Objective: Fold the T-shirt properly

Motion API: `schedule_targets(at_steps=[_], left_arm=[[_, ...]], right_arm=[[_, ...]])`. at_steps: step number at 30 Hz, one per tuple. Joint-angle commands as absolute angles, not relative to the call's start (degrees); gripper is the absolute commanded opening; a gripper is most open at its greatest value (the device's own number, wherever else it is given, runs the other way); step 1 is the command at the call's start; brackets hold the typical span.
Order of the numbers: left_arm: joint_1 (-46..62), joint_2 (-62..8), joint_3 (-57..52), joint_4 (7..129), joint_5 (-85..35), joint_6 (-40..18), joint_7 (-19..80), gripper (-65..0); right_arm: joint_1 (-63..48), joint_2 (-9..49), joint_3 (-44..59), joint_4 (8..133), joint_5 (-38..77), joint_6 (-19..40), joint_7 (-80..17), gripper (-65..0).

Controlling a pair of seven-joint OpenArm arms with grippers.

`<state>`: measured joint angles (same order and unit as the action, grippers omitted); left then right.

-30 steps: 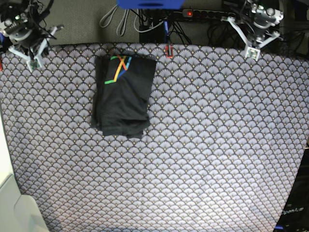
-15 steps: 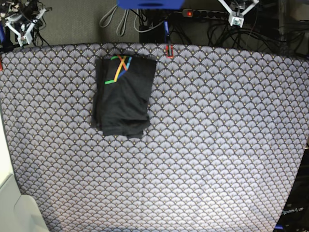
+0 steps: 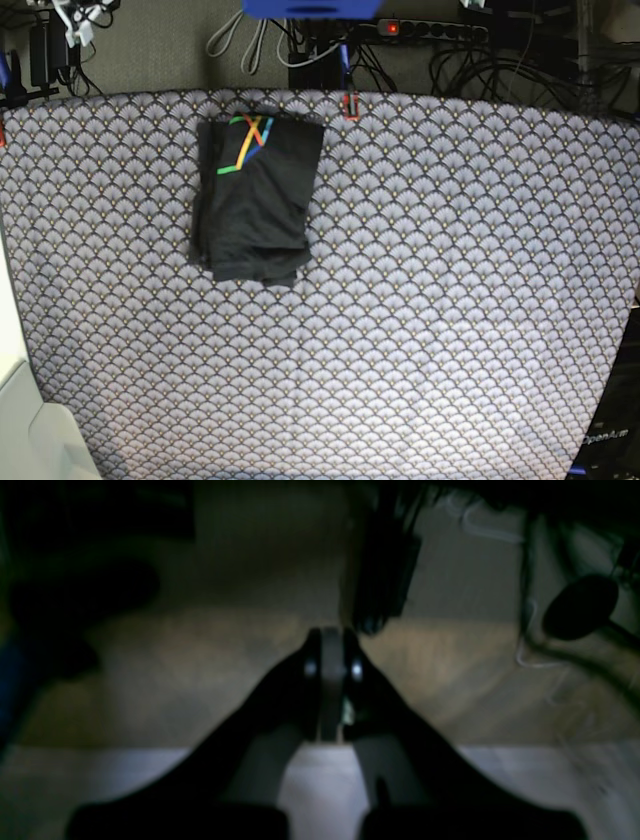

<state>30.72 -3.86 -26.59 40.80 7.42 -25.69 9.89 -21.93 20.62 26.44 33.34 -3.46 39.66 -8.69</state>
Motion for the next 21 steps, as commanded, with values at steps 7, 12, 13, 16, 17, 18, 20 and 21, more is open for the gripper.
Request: schedule_targets(at_steps=[7,12,13,16,17,18,20,21], left_arm=[[22.29,-7.16,-26.68,22.73,7.43,-25.45,6.11,-64.8],[20.18,-7.87,-26.68,19.56,7.43,-25.19,2.95,-64.8],[20.00,-7.87,-26.68,18.33,7.43,-25.19,1.36,-64.8],[17.10,-7.69,-26.77,12.70,7.43,-21.93,-2.51,-64.7],[15.78,-7.69,-26.77,10.15,7.43,-18.68,-3.82,-64.7],[14.81,-7.60,-26.77,8.75,7.43,-15.78,-4.88,-64.7],[13.32,-7.43,-26.77,6.99,7.43,-10.51,-6.81,-64.7],[12.79,-7.16,-26.77,6.64,7.43,-8.66,-7.52,-64.7]], right_arm=[[-18.51,17.63,26.51,25.27,-16.13,40.00,-1.36,-65.0],[-15.96,16.92,26.59,18.86,-16.40,34.42,4.70,-65.0],[-15.60,16.92,26.59,17.63,-16.40,31.08,6.11,-65.0],[-14.81,15.87,26.59,15.16,-16.40,20.18,9.45,-65.0],[-14.81,15.34,26.59,14.81,-16.40,16.13,10.86,-65.0],[-14.81,14.81,26.59,14.46,-16.40,11.91,12.26,-65.0],[-14.90,13.14,26.51,14.46,-16.48,3.82,14.11,-65.0],[-14.99,12.53,26.42,14.37,-16.57,0.04,14.55,-65.0]])
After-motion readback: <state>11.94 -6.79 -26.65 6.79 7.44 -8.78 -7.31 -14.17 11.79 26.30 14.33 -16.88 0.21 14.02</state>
